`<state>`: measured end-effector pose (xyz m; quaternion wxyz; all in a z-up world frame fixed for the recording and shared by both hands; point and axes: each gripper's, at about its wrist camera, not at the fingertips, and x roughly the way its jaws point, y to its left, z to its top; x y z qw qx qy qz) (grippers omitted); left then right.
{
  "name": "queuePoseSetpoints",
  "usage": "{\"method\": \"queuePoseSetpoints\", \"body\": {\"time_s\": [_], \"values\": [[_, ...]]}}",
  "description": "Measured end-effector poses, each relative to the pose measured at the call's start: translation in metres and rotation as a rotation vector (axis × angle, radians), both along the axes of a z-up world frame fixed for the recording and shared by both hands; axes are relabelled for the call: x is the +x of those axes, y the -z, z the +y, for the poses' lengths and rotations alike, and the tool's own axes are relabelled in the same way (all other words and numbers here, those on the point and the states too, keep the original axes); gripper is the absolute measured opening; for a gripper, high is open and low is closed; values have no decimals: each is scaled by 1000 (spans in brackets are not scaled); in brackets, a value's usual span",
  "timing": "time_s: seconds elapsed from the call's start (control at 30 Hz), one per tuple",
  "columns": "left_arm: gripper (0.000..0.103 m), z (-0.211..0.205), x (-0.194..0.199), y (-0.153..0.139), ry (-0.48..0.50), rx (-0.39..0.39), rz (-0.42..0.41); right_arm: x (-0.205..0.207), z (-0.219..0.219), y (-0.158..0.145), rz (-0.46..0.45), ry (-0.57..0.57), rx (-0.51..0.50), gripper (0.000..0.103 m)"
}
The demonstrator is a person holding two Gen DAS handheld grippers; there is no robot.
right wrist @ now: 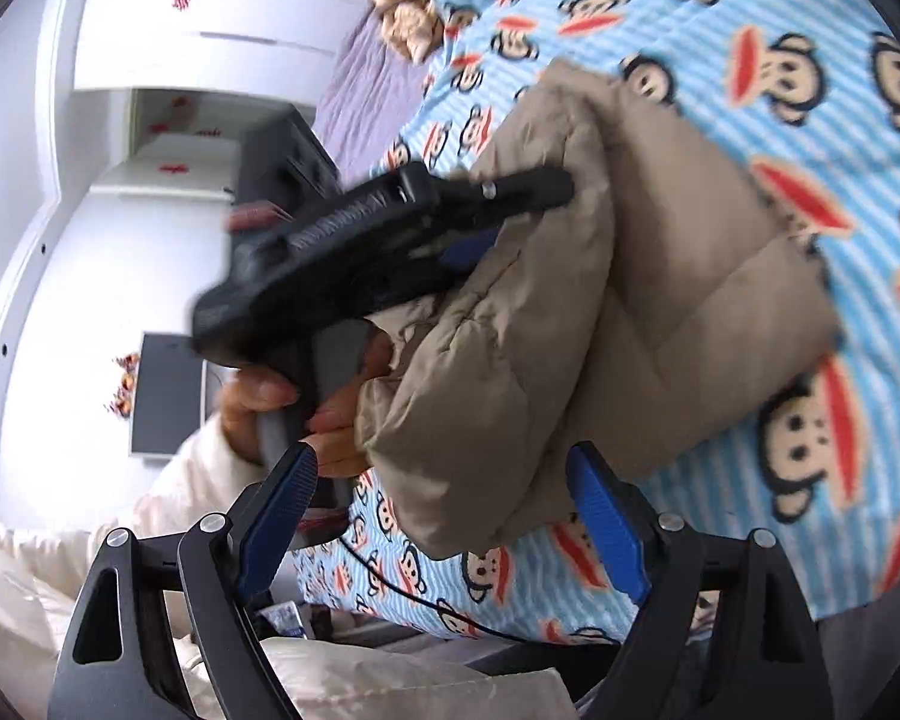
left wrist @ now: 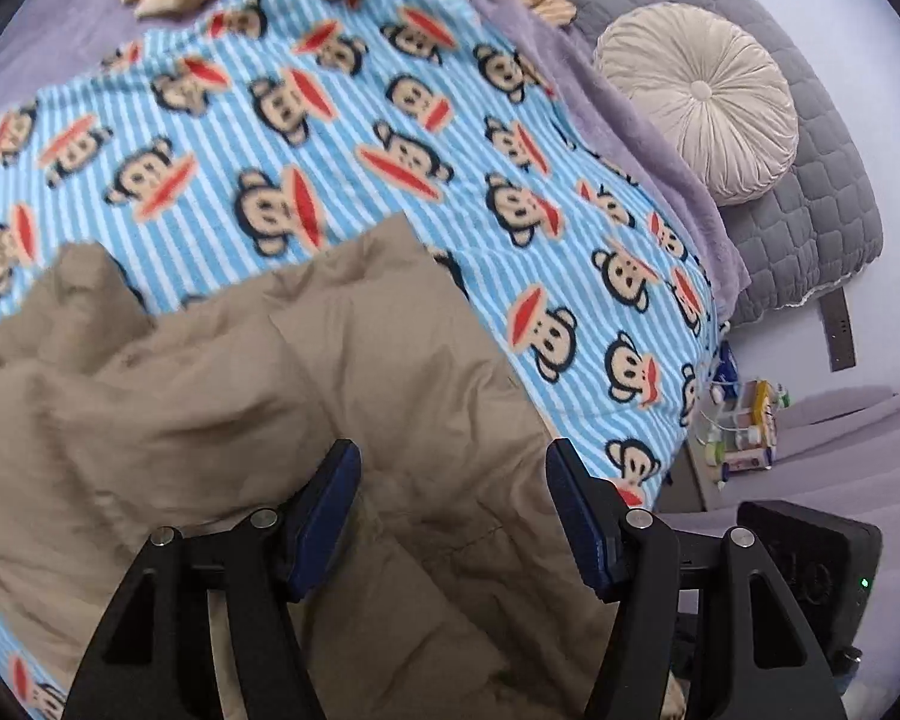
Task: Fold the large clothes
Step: 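Fold the held jacket edge over and lower it with both tools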
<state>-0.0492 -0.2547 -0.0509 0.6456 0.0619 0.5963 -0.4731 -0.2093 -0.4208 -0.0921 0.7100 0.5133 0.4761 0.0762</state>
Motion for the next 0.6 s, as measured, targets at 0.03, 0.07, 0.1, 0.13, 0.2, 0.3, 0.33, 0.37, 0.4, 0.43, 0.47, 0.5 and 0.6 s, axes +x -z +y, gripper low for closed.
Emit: {"method": "queuePoseSetpoints", "body": {"time_s": [0.03, 0.07, 0.1, 0.13, 0.2, 0.3, 0.33, 0.37, 0.4, 0.43, 0.47, 0.5, 0.6], "values": [[65, 12, 4, -12, -26, 0, -69, 10, 3, 5, 37, -8, -40, 87], [65, 26, 8, -22, -64, 5, -136, 17, 5, 8, 64, -13, -74, 81], [65, 40, 15, -28, -107, 13, -187, 24, 5, 9, 83, -12, -123, 50], [65, 55, 23, -31, -153, 27, -226, 28, 6, 9, 97, -22, -163, 34], [65, 86, 42, -23, -244, 91, -275, 32, 6, 6, 111, -33, -243, 28], [65, 115, 69, 5, -324, 159, -224, 30, 8, -4, 101, -50, -321, 25], [65, 119, 71, 13, -339, 151, -202, 28, 8, -7, 99, -57, -351, 24], [65, 115, 72, 17, -341, 149, -198, 26, 8, -10, 98, -63, -383, 24], [65, 104, 69, 21, -318, 156, -215, 31, 6, -8, 100, -68, -400, 24], [65, 91, 65, 24, -287, 163, -236, 31, 6, -8, 104, -72, -411, 24], [65, 77, 59, 27, -256, 164, -256, 31, 4, -6, 114, -74, -419, 24], [65, 63, 54, 30, -229, 157, -263, 33, 4, -9, 129, -70, -429, 24], [65, 22, 41, 39, -174, 140, -249, 27, -4, -4, 172, -38, -446, 24]]}}
